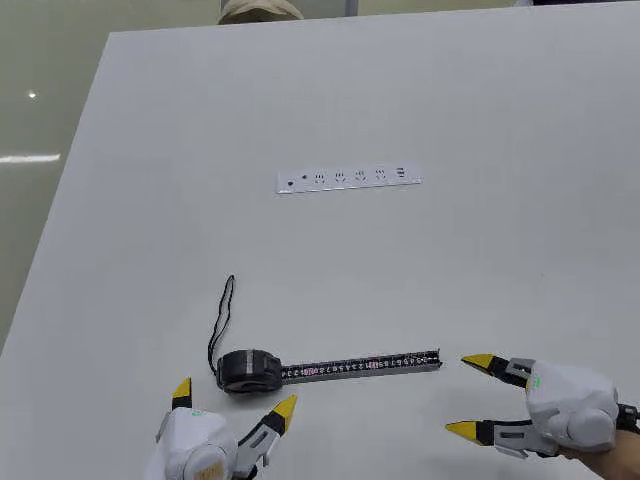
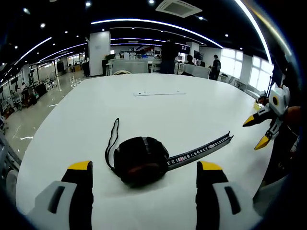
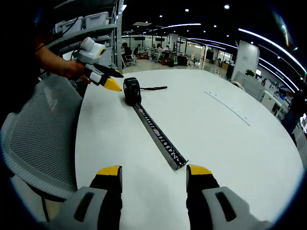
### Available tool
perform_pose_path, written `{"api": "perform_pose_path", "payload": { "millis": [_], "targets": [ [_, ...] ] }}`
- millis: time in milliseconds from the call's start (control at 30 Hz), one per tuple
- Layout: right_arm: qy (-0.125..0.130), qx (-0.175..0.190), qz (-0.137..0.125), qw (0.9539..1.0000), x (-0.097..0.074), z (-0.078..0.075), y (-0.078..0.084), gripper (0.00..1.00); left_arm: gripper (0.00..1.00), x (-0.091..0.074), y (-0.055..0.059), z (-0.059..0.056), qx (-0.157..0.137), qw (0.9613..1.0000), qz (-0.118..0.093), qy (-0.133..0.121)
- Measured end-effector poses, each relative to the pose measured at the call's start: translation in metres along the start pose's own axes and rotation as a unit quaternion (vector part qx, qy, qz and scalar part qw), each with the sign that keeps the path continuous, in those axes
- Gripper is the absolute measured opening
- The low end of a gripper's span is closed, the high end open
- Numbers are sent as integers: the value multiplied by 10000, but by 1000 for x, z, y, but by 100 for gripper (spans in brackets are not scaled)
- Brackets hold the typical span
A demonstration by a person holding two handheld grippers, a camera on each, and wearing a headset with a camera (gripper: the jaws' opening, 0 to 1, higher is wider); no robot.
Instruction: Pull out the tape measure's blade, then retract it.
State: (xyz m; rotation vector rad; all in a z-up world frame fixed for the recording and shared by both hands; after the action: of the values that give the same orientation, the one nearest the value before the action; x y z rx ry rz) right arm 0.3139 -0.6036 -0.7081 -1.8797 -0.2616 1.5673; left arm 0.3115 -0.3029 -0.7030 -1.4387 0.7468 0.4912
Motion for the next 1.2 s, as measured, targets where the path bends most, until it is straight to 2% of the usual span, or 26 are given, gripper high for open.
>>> {"api": "perform_pose_path", "payload": {
  "millis": [433, 800, 1200],
  "targets": [
    [-272, -216, 82, 9994, 9, -16, 5, 47, 85, 8, -3, -4, -111, 9999, -25, -78],
    [-469, -601, 232, 9968, 19, -31, 8, 39, 82, 15, -10, -2, -154, 9997, -75, -183],
    [-698, -859, 340, 9933, 36, -43, 7, 34, 80, 21, -8, -2, -207, 9995, -26, -233]
  ]
}}
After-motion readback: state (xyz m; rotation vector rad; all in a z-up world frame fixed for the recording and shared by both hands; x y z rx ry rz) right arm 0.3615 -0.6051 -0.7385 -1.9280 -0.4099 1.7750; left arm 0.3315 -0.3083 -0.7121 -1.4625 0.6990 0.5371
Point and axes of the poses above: the centre of the closed fingertips' face, and the gripper's own axes: x roughly forward along the fingers, z roughly to its left, y roughly out of its underside, the point moved 2 cm from there along -x, roughly backward along the fingers, and after that the axes turned 12 degrees about z, right-handed, at the moved point
